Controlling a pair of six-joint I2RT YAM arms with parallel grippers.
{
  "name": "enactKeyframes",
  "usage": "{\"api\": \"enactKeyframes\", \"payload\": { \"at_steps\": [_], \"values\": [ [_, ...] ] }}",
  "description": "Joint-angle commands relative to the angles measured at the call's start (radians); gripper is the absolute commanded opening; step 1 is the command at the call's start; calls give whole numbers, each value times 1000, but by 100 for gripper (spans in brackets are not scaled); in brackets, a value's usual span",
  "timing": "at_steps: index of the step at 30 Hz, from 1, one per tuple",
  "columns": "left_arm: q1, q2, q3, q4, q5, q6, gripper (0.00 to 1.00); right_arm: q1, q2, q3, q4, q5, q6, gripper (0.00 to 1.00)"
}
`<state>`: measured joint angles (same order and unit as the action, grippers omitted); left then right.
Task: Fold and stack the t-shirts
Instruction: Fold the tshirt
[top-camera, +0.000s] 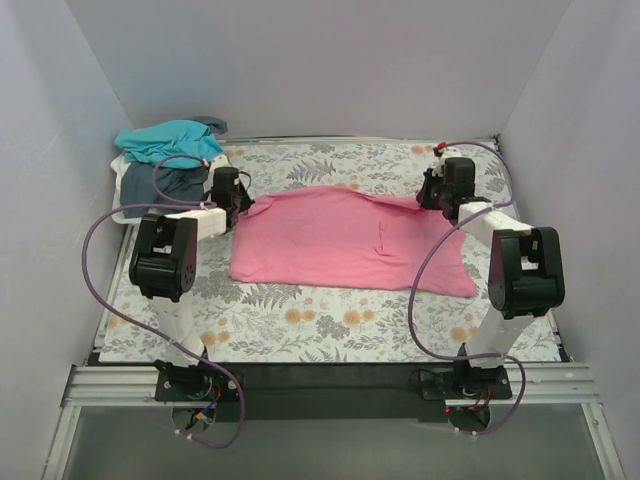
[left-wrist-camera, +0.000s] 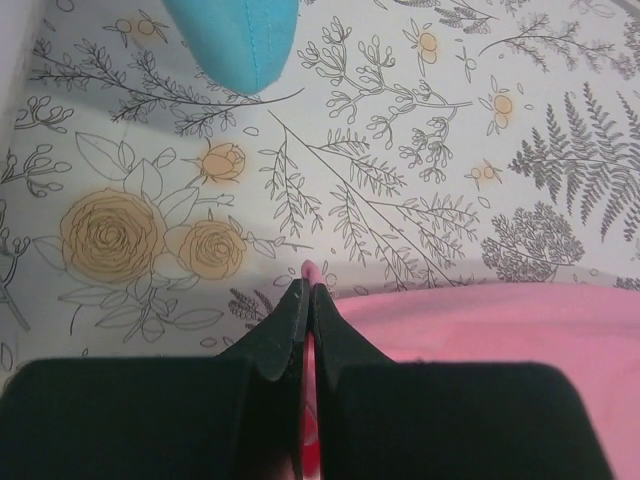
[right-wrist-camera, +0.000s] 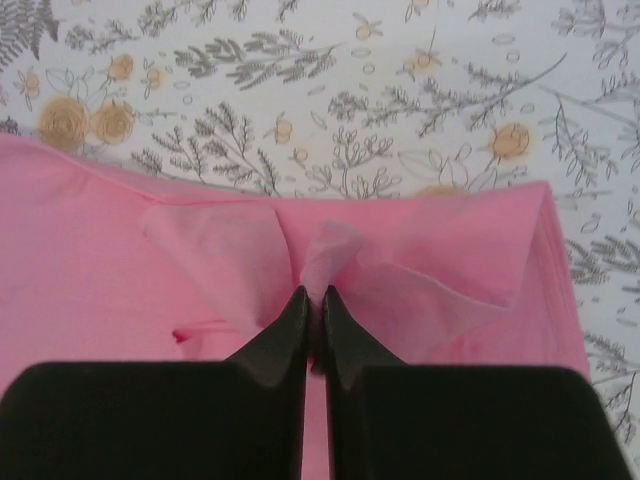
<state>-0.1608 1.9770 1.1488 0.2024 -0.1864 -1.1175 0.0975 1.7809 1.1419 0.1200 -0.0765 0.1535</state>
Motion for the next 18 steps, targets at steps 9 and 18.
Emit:
{"api": "enactKeyframes", "payload": {
  "at_steps": [9, 18],
  "values": [
    [1, -188, -170, 91, -24, -38, 0, 38, -303, -254, 53, 38, 23, 1],
    [1, -242, -228, 77, -88, -36, 0, 38, -426, -402, 52, 72, 24, 1]
  ]
}}
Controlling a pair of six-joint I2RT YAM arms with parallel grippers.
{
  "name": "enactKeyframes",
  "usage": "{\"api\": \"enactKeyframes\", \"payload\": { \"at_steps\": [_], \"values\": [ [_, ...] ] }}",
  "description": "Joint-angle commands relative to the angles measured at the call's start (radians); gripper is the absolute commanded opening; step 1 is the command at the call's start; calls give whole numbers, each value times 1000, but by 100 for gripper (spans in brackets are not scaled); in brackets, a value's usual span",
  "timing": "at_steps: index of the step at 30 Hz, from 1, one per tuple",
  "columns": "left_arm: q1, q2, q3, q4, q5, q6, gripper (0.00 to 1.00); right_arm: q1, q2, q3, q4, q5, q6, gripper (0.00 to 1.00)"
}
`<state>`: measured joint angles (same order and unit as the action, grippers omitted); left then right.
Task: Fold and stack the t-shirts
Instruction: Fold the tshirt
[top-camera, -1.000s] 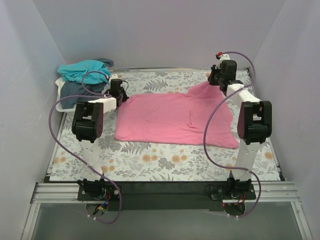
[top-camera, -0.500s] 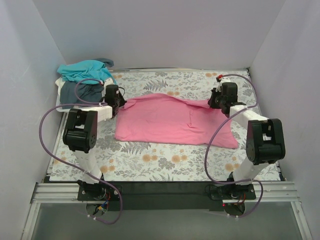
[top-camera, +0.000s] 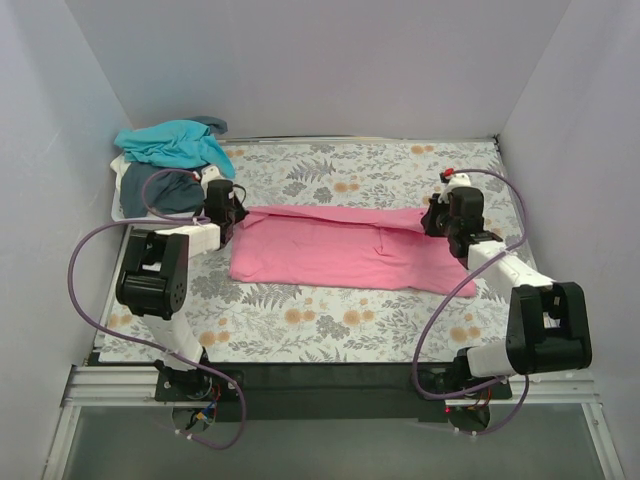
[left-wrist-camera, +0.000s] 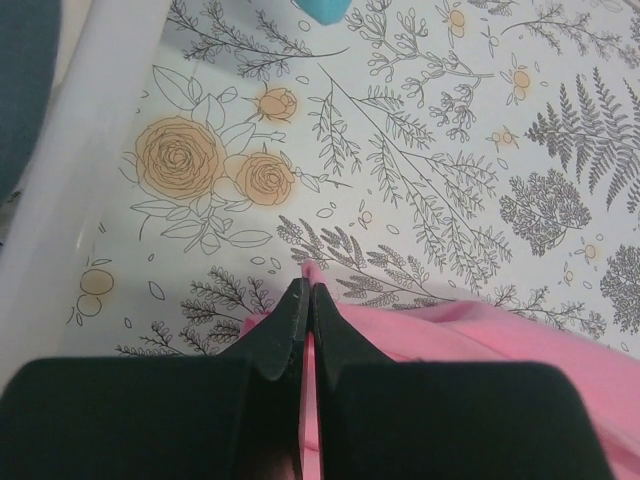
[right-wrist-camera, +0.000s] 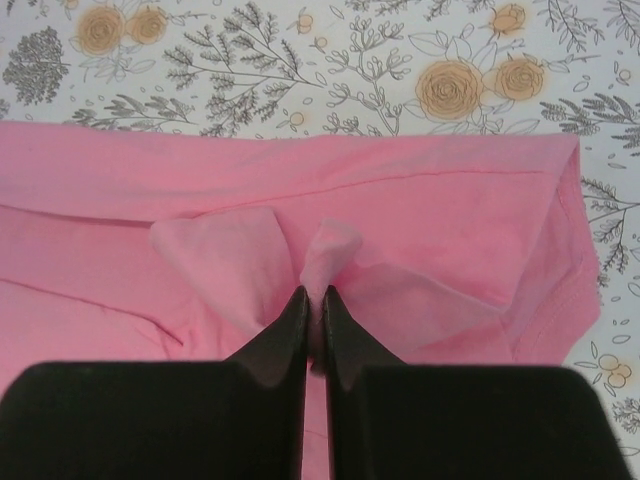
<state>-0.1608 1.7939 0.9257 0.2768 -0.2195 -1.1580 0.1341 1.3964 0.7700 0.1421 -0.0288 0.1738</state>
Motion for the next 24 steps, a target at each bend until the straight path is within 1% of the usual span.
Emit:
{"api": "enactKeyframes", "payload": {
  "at_steps": [1, 5, 12, 16, 22, 24],
  "values": [
    [1, -59, -7, -2, -58, 10, 0, 2, -49, -38, 30, 24, 4, 1],
    [1, -77, -27, -7, -60, 26, 0, 2, -91, -66, 25, 24, 9, 1],
    [1, -152, -108, 127, -18, 127, 0, 1, -177, -93, -18, 24, 4, 1],
    [1, -195, -165, 194, 44, 167, 0, 1, -207, -116, -44, 24, 3, 1],
    [3, -229, -198, 187, 97, 202, 0, 2, -243, -155, -73, 24, -3, 1],
    [1, -249, -211, 182, 112, 207, 0, 4, -258, -161, -88, 55, -5, 1]
  ]
}}
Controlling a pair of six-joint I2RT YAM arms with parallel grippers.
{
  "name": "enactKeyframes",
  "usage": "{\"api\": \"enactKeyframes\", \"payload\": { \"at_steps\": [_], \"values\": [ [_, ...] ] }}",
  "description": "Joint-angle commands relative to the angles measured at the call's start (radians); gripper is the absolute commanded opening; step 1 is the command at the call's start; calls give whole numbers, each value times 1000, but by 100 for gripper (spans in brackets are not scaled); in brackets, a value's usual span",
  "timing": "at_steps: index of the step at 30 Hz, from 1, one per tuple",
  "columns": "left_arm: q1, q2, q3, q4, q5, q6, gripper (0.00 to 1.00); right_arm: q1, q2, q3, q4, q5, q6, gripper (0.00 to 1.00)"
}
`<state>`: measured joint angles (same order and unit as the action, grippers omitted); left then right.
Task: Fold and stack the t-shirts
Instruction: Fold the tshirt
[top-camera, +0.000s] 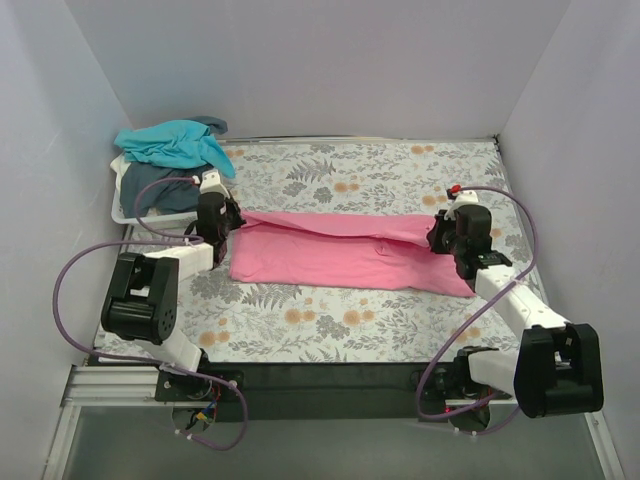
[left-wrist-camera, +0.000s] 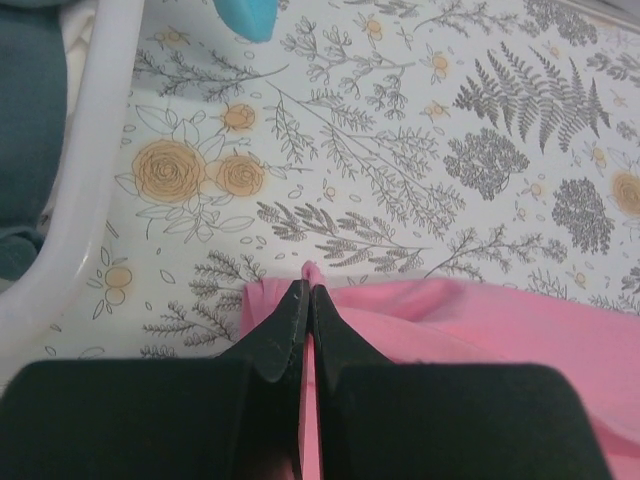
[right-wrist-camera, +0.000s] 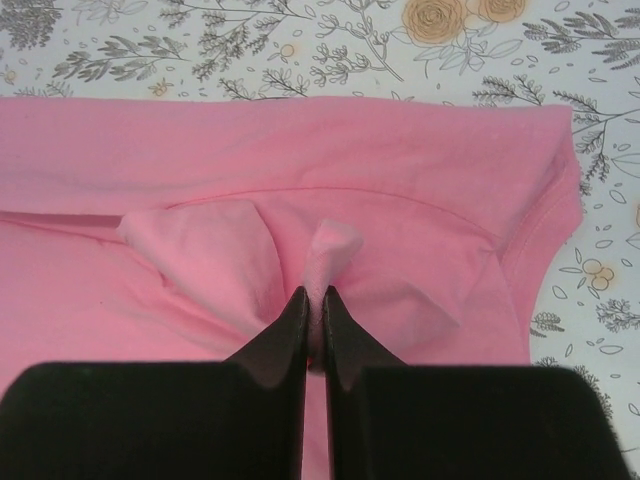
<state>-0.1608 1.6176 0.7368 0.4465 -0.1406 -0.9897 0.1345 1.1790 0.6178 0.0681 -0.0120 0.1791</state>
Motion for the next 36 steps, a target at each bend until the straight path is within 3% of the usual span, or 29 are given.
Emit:
{"api": "enactKeyframes", "payload": {
  "at_steps": [1, 12, 18, 22, 24, 26, 27, 29, 32, 33, 36],
  "values": [
    [1, -81, -34, 11, 38, 39, 0, 4, -47, -13, -19, 47, -12, 1],
    [0, -128, -82, -57, 52, 20, 1, 4, -105, -21, -67, 47, -18, 1],
    [0, -171, -134, -65, 67, -20, 16, 2, -125, -46, -117, 53, -20, 1],
    [0, -237, -183, -58, 23, -63, 42, 4, -143, -61, -134, 63, -18, 1],
    [0, -280, -195, -57, -16, -78, 50, 2, -145, -62, -140, 70, -18, 2],
    [0, -304, -205, -60, -59, -98, 56, 2, -145, -55, -148, 75, -18, 12],
    [0, -324, -206, -60, -68, -105, 58, 2, -144, -52, -152, 79, -20, 23],
    [0, -335, -211, -57, -85, -118, 61, 4, -148, -44, -156, 83, -18, 30],
    [0, -306, -188, -51, -76, -127, 64, 4, -165, -38, -157, 96, -17, 45],
    [1, -257, -174, -57, -61, -129, 64, 4, -170, -35, -157, 96, -17, 55],
    [0, -139, -97, -98, -54, -135, 63, 7, -174, -20, -156, 89, -17, 61]
  ]
}}
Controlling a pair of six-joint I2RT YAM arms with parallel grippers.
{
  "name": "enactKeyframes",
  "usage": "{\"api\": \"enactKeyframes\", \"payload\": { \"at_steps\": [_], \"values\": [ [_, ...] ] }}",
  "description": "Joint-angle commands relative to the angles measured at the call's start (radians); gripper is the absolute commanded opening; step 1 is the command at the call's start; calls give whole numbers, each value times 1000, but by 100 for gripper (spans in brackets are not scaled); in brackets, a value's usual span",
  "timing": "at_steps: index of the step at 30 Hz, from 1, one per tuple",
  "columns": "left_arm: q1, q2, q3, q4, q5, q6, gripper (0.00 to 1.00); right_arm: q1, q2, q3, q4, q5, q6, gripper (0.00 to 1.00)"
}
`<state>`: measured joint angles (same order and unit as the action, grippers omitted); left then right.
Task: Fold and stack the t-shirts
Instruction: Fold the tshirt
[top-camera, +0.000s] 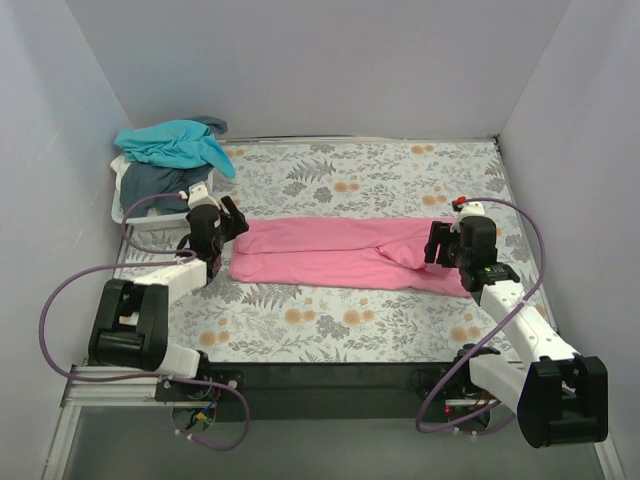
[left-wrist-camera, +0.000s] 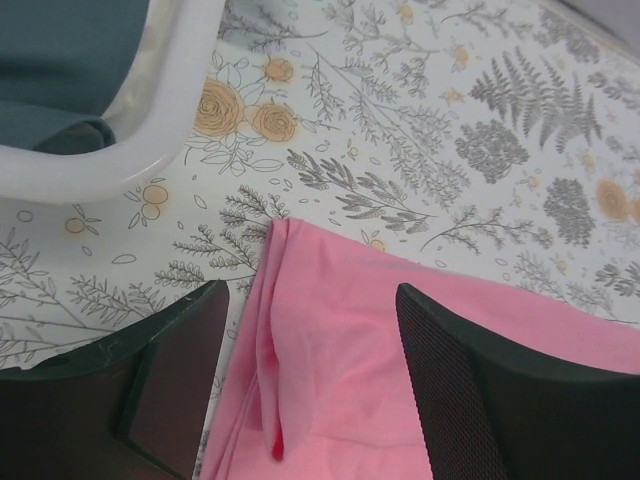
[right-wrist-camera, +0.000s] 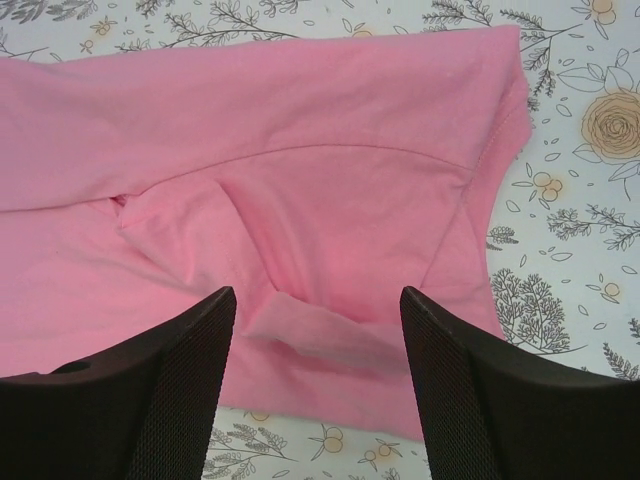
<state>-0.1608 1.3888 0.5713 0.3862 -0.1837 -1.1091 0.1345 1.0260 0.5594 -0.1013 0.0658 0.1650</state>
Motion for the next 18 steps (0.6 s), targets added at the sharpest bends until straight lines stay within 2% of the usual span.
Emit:
{"api": "enactKeyframes", "payload": {
  "at_steps": [1, 3, 4, 7, 10, 18],
  "values": [
    [1, 113, 82, -37, -20, -14, 62, 7, -21, 42, 15, 9, -4, 61],
    [1, 168, 111, -20, -16, -5, 59, 5, -17, 45, 17, 9, -4, 61],
    [1, 182, 119, -9, -5, 3, 53, 5, -14, 45, 15, 11, -4, 61],
    [1, 231, 157, 17, -10, 11, 45, 8, -7, 37, 23, 8, -4, 62],
    [1, 280, 208, 0, -25, 28, 40, 8, -4, 28, 29, 3, -4, 62],
    [3, 363, 288, -75, -60, 26, 34, 8, 2, 22, 40, -1, -4, 62]
  ]
}}
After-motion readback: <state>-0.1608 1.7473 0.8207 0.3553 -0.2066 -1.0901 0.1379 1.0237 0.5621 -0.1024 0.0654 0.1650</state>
